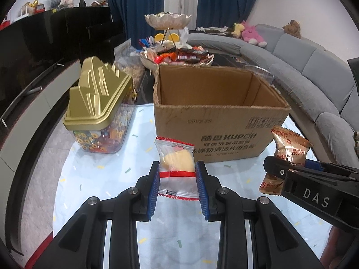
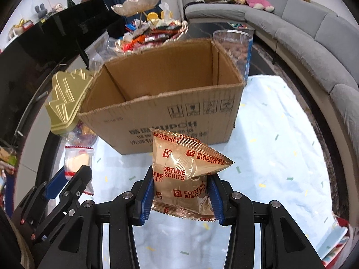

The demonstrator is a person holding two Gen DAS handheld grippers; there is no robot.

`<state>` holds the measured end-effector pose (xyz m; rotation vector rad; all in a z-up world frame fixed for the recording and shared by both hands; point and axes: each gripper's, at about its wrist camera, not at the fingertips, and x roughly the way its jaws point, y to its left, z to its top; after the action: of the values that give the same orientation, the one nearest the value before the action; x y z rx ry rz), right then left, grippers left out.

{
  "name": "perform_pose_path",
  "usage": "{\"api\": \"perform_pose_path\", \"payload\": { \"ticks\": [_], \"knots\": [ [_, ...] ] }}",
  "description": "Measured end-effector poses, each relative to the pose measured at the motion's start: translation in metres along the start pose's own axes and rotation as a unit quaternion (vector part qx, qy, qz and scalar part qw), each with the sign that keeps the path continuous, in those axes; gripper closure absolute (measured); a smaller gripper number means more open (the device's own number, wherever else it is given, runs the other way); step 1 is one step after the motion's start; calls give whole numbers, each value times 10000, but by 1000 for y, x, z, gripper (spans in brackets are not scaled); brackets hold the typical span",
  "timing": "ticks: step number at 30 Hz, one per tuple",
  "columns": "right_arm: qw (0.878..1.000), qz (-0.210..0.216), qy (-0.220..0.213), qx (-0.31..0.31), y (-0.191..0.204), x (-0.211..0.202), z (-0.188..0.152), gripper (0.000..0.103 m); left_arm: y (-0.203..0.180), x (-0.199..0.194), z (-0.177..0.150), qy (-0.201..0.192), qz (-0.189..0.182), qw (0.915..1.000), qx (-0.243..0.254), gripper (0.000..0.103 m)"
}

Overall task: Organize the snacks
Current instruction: 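Lift both held snacks and carry them over the cardboard box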

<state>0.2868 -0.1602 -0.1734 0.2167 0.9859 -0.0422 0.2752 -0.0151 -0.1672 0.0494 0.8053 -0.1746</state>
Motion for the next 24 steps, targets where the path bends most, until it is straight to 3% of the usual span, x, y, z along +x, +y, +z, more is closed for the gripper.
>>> {"api": "perform_pose_path", "payload": {
  "ticks": [24],
  "knots": [
    [9933, -53, -1035, -518, -6, -69, 39, 58, -21, -31, 61, -445, -45, 9990, 68, 72]
  ]
}}
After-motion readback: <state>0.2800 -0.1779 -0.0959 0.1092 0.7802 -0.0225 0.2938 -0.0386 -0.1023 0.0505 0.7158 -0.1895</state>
